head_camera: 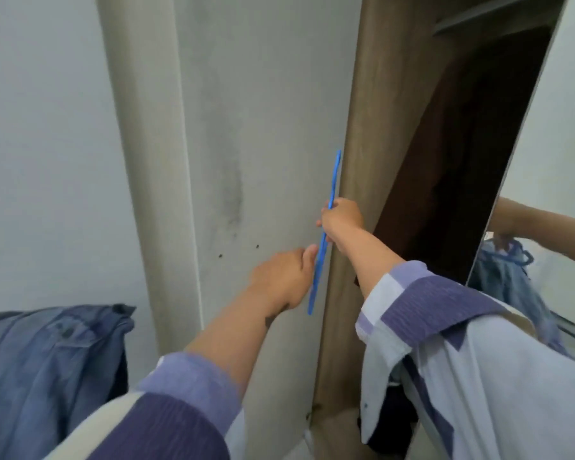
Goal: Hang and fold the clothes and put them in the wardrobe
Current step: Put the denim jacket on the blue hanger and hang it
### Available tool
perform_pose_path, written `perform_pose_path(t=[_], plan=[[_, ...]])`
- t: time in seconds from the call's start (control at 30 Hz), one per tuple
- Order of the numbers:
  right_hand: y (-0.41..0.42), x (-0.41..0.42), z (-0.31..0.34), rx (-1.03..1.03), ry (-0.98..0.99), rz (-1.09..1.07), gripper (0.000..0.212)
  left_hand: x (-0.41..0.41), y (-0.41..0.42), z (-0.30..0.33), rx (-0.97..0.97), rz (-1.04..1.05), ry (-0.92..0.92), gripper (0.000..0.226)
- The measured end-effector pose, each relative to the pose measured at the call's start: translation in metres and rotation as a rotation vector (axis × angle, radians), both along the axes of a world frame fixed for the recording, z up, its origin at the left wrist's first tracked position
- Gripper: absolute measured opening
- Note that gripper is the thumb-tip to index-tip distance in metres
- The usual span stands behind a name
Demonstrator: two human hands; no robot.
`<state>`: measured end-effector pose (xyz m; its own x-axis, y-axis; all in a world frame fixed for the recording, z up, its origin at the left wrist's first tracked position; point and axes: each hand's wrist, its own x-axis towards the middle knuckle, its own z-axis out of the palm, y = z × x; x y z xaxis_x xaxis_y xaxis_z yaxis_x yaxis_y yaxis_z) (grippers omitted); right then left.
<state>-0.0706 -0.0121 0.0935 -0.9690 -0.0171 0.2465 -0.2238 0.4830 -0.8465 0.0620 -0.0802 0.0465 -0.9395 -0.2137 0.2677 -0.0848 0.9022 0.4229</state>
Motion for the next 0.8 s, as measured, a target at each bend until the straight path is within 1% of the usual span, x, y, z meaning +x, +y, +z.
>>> perform_pose_path(t=[0.07, 0.13, 0.17, 0.23, 0.3, 0.33, 0.4, 0.47, 0.53, 0.63, 0.73, 0.8], plan=[[0.0, 0.03, -0.009, 0.113, 0.003, 0.014, 0.026, 0.02, -0.014, -0.003, 0.048, 0.034, 0.03, 0.048], [0.0, 0.065, -0.019, 0.225, -0.001, 0.05, 0.029, 0.039, -0.028, -0.005, 0.04, 0.119, 0.092, 0.036], [0.0, 0.084, -0.024, 0.267, -0.001, 0.074, 0.03, 0.049, -0.034, -0.006, 0.026, 0.148, 0.116, 0.036], [-0.004, 0.12, -0.035, 0.313, 0.004, 0.142, 0.026, 0.073, -0.046, -0.009, -0.029, 0.183, 0.172, 0.039], [-0.012, 0.155, -0.043, 0.326, 0.023, 0.205, 0.015, 0.1, -0.062, -0.015, -0.111, 0.216, 0.228, 0.04], [-0.018, 0.173, -0.046, 0.335, 0.049, 0.227, 0.021, 0.116, -0.07, -0.019, -0.158, 0.242, 0.227, 0.04], [-0.034, 0.208, -0.053, 0.359, 0.131, 0.258, 0.043, 0.151, -0.088, -0.028, -0.216, 0.292, 0.16, 0.039], [-0.053, 0.24, -0.061, 0.354, 0.216, 0.262, 0.052, 0.187, -0.105, -0.035, -0.181, 0.313, 0.068, 0.041], [-0.075, 0.267, -0.069, 0.37, 0.266, 0.265, 0.054, 0.22, -0.124, -0.042, -0.132, 0.323, 0.036, 0.041], [-0.109, 0.302, -0.083, 0.403, 0.302, 0.288, 0.054, 0.261, -0.152, -0.052, -0.175, 0.358, 0.031, 0.033], [-0.14, 0.326, -0.097, 0.398, 0.288, 0.348, 0.054, 0.288, -0.182, -0.064, -0.17, 0.4, 0.009, 0.04], [-0.162, 0.337, -0.103, 0.392, 0.269, 0.392, 0.054, 0.3, -0.202, -0.069, -0.163, 0.455, -0.013, 0.041]])
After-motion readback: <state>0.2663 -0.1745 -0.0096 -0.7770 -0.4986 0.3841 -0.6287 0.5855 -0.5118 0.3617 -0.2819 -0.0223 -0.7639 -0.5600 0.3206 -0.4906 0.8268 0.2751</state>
